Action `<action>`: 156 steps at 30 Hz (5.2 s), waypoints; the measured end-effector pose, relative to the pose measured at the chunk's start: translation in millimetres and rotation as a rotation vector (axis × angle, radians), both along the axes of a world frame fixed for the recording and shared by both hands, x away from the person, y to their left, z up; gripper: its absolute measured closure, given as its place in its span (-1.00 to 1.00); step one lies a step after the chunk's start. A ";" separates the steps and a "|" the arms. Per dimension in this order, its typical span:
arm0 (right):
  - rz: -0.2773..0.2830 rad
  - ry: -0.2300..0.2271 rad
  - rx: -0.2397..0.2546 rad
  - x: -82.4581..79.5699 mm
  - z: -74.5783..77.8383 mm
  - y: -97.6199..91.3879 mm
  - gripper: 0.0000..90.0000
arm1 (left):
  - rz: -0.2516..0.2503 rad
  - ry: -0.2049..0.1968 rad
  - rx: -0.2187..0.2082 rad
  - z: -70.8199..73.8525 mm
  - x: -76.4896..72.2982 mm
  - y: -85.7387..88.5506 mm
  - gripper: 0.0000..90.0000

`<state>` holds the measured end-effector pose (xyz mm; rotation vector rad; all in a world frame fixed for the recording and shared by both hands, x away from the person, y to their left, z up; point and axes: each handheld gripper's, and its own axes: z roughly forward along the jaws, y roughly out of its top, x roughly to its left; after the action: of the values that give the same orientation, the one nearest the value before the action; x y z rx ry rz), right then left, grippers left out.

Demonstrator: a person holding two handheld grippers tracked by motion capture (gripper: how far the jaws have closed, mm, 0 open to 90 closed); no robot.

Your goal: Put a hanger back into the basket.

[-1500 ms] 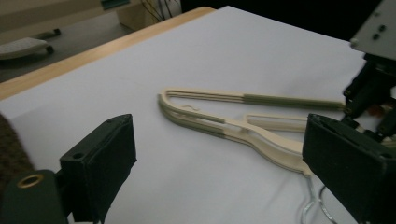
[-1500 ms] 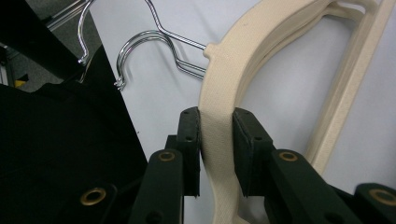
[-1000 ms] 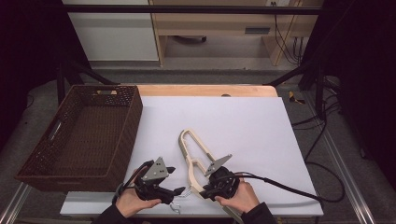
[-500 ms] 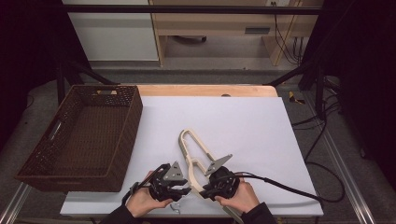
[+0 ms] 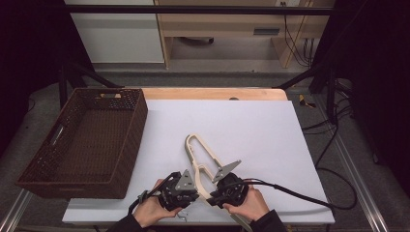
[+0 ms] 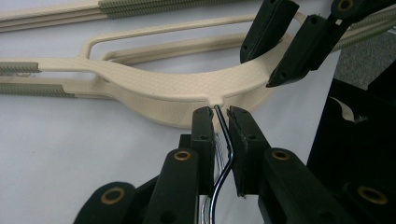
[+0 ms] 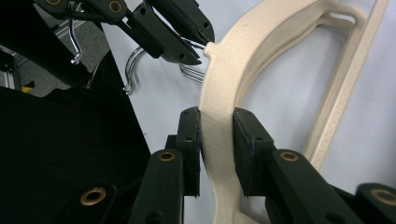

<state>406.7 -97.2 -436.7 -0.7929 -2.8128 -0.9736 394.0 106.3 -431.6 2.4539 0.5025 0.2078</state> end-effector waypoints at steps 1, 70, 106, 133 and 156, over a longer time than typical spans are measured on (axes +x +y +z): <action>0.007 -0.005 -0.004 -0.4 0.1 -0.5 0.62 | 0.000 0.008 0.005 0.3 -0.6 -0.7 0.80; -0.180 -0.438 0.078 12.0 63.9 -68.4 0.92 | 0.220 -0.231 -0.377 65.0 21.5 92.6 -0.45; 0.136 -0.247 0.211 7.9 53.2 -5.9 0.92 | -0.041 -0.208 -0.110 52.4 13.6 38.9 0.58; -0.090 -0.415 0.295 7.7 67.2 -35.4 -0.19 | 0.045 -0.099 -0.271 71.9 1.8 58.0 0.93; -0.402 -0.459 0.337 9.8 66.2 -105.7 -0.77 | 0.214 -0.253 -0.389 152.0 9.7 122.7 0.93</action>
<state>416.5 -202.9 -370.5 -1.2459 -2.7486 -1.8448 403.6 229.0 -279.6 1.9627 0.6282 0.4574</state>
